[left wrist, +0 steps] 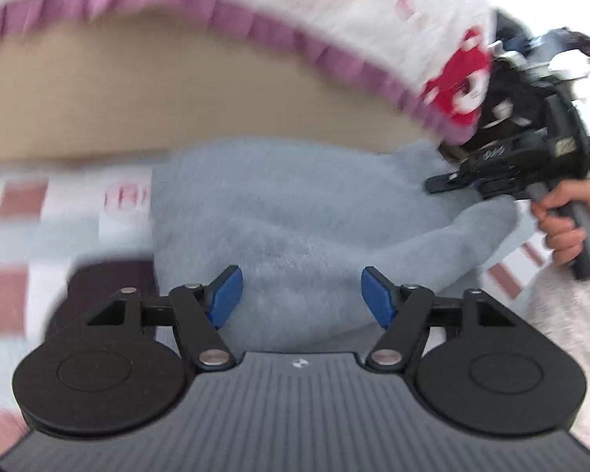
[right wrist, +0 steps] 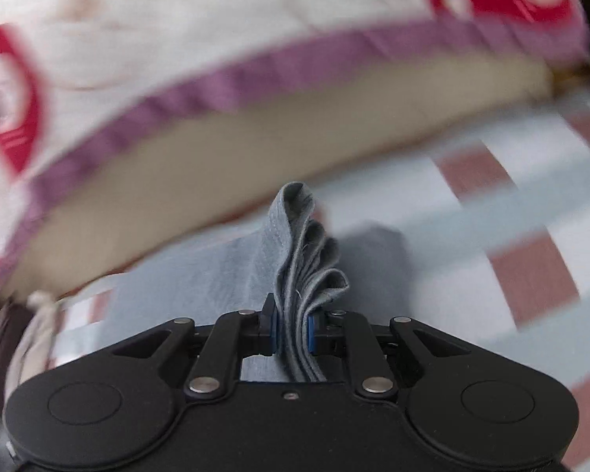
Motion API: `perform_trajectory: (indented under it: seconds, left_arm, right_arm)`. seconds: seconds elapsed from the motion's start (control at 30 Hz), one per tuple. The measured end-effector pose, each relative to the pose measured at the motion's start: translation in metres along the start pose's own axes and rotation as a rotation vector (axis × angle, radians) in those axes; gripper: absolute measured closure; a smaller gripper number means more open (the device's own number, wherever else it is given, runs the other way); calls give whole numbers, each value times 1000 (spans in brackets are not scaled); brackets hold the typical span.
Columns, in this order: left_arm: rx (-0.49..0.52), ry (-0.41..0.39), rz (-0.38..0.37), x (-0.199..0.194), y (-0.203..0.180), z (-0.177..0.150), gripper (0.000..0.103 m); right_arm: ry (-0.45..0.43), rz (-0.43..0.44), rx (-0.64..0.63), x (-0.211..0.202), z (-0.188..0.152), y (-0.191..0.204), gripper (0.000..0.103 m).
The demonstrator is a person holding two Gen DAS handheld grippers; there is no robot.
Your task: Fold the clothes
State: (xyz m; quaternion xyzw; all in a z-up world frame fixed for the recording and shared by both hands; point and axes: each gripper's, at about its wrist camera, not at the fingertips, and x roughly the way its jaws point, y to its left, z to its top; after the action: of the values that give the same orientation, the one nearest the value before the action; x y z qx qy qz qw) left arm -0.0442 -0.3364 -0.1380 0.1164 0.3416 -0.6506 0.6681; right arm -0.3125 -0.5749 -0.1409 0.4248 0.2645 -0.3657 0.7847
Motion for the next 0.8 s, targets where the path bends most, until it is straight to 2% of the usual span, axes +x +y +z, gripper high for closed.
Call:
perform_trajectory:
  seconds: [0.03, 0.1, 0.13, 0.2, 0.23, 0.27, 0.3, 0.33, 0.37, 0.43, 0.5, 0.57, 0.67, 0.7, 0.8]
  left_arm:
    - [40, -7, 14, 3, -5, -4, 35]
    - [130, -18, 40, 5, -17, -10, 31]
    - [130, -16, 38, 4, -19, -11, 30]
    - [115, -13, 30, 0, -20, -11, 30]
    - [108, -11, 27, -1, -20, -11, 30]
    - [100, -9, 23, -3, -21, -12, 30]
    - [45, -11, -5, -5, -14, -10, 30]
    - [-18, -14, -37, -6, -7, -8, 30]
    - [-83, -14, -70, -7, 1, -5, 30]
    - [-208, -16, -145, -7, 17, -3, 30]
    - [-358, -44, -264, -9, 36, -2, 30]
    - [-484, -69, -361, -12, 52, -1, 29]
    - [-490, -90, -302, -16, 58, 1, 29]
    - [-482, -91, -275, -16, 59, 1, 30]
    - [-483, -29, -230, -9, 62, -2, 30]
  right_arm:
    - [12, -10, 27, 4, 1, -4, 85]
    - [-37, -61, 25, -2, 2, -2, 79]
    - [-77, -95, 14, -7, 3, 1, 76]
    - [-180, -231, 22, -31, 2, 9, 68]
    - [-202, -270, 41, -45, 1, 11, 66]
    - [-201, -235, 72, -61, -2, 12, 64]
    - [-195, -184, 106, -77, -7, 12, 54]
    - [-175, -123, 145, -89, -12, 13, 38]
    - [-141, -83, 177, -93, -21, 15, 33]
    - [-69, -14, 238, -100, -41, 20, 31]
    - [4, 24, 309, -94, -58, 23, 31]
    - [41, 66, 367, -83, -66, 24, 31]
    - [54, 9, 368, -56, -66, 32, 31]
    - [47, -35, 393, -47, -66, 32, 31]
    - [15, -165, 472, -26, -72, 31, 28]
